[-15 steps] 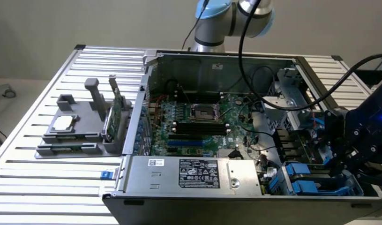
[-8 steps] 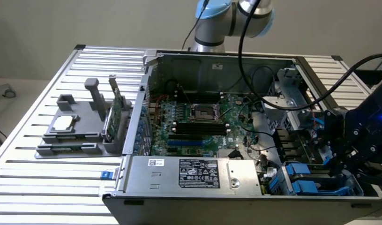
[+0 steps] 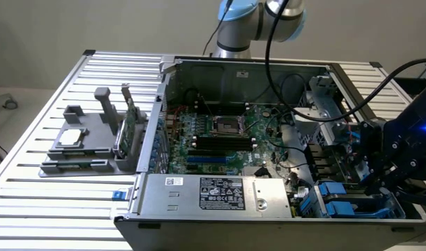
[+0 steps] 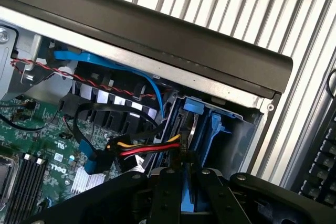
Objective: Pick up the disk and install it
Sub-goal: 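Insert the first disk wire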
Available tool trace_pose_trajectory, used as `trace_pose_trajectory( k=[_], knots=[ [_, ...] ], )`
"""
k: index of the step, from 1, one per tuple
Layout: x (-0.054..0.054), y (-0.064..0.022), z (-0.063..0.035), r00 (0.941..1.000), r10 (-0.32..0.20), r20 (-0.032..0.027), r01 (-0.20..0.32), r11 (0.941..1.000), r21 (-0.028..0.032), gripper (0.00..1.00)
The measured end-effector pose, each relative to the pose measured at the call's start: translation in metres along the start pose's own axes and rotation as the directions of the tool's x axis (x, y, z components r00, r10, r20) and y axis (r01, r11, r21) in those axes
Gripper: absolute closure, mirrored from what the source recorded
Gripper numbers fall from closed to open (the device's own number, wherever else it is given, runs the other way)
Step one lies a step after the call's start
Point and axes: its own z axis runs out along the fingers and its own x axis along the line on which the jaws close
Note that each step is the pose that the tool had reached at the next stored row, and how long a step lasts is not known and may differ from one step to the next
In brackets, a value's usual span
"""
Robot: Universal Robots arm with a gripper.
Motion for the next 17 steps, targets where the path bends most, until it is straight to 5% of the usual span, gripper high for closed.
trace_pose_trajectory(
  k=[10, 14, 17],
  knots=[
    [0.004, -0.0049, -0.0001, 0.9998, 0.012, 0.0139, -0.012, 0.9999, 0.0037, 0.83],
    [0.017, -0.0035, 0.0005, 0.9988, 0.011, 0.0486, -0.012, 0.9998, 0.0147, 0.83],
    [0.022, -0.0020, 0.0008, 0.9979, 0.011, 0.0638, -0.012, 0.9997, 0.0193, 0.83]
  ],
)
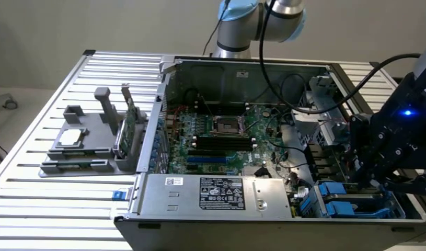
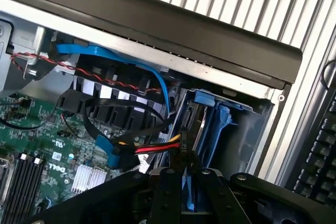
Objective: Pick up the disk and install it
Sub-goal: 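Insert the first disk wire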
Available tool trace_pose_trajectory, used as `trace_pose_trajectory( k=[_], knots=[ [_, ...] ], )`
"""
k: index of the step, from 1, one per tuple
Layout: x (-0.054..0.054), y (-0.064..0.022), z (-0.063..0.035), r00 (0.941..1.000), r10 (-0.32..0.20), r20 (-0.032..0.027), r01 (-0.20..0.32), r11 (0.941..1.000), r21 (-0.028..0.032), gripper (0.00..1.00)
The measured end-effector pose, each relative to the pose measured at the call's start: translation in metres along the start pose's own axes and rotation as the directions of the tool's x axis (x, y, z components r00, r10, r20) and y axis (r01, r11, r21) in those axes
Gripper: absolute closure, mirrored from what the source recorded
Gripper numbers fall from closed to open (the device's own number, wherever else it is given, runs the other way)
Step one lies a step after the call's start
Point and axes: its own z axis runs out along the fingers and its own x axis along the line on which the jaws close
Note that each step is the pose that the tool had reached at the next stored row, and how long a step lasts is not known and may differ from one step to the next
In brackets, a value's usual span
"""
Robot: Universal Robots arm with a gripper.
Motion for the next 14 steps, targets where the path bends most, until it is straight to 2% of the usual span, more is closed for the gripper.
trace_pose_trajectory(
  k=[2, 8, 14],
  knots=[
    [0.0011, 0.0002, 0.0000, 1.0000, 0.004, 0.0053, -0.004, 1.0000, 0.0014, 0.83],
    [0.0021, 0.0008, 0.0000, 0.9978, 0.065, 0.0071, -0.065, 0.9979, 0.0026, 0.83],
    [0.0022, 0.0009, 0.0004, 0.9888, 0.149, 0.0086, -0.149, 0.9889, 0.0044, 0.83]
  ],
)
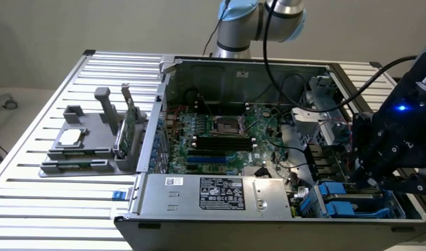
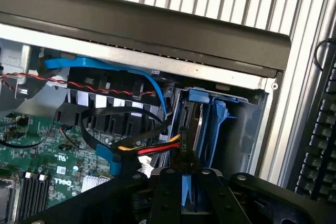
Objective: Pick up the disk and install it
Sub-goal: 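Insert the first disk wire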
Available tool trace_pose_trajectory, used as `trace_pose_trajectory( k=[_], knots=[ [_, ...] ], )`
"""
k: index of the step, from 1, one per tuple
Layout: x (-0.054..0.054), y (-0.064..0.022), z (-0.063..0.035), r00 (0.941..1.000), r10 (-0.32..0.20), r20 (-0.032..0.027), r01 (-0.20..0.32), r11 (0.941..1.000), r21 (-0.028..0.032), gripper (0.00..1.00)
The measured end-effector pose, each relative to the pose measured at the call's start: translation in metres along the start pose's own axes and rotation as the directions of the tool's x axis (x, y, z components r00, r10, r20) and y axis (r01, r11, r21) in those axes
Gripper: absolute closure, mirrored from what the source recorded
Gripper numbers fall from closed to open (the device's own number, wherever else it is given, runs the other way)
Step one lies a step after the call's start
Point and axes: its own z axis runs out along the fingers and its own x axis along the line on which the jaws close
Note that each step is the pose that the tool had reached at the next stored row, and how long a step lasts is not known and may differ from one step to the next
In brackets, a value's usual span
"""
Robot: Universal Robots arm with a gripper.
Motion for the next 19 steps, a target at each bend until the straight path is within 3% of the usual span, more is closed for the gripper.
trace_pose_trajectory(
  k=[11, 19],
  knots=[
    [0.003, 0.0114, 0.0035, 0.9977, 0.068, 0.0017, -0.068, 0.9977, 0.0020, 0.83],
    [0.003, 0.0116, 0.0074, 0.9852, 0.172, 0.0046, -0.172, 0.9852, 0.0048, 0.83]
  ],
)
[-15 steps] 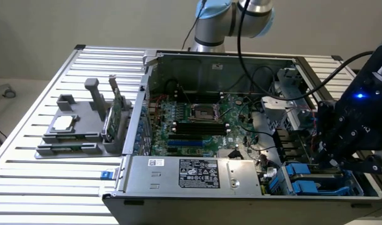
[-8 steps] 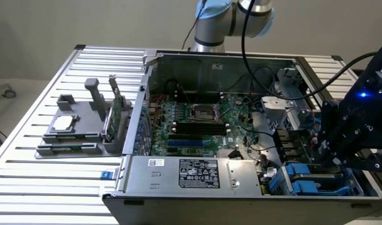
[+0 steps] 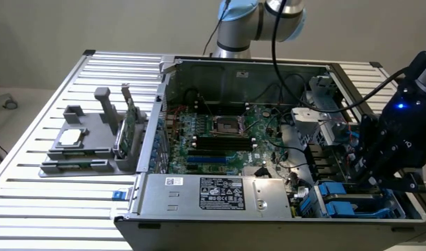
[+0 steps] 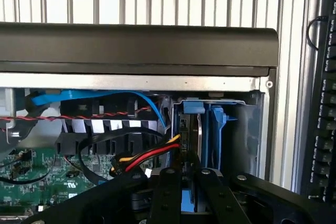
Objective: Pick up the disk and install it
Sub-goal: 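Insert the first disk wire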
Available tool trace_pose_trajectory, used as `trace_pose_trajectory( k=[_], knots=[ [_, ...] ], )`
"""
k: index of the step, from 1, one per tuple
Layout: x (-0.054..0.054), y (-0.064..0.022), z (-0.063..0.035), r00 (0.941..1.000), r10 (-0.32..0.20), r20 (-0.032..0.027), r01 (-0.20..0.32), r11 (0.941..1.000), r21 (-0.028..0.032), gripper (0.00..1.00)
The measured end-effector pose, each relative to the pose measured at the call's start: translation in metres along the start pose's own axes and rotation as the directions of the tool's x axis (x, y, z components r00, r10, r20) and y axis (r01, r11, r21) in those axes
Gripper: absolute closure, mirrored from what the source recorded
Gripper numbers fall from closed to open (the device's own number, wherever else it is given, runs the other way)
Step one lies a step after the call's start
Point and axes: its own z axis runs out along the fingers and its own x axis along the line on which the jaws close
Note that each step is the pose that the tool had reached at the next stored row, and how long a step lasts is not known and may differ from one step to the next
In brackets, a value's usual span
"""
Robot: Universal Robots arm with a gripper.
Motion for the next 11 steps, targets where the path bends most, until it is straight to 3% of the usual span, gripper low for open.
trace_pose_trajectory(
  k=[7, 11],
  knots=[
    [0.0025, 0.0024, 0.0019, 0.9988, 0.049, 0.0027, -0.049, 0.9988, 0.0014, 0.83],
    [0.0029, 0.0026, 0.0019, 0.9980, 0.062, 0.0152, -0.062, 0.9981, 0.0009, 0.83]
  ],
)
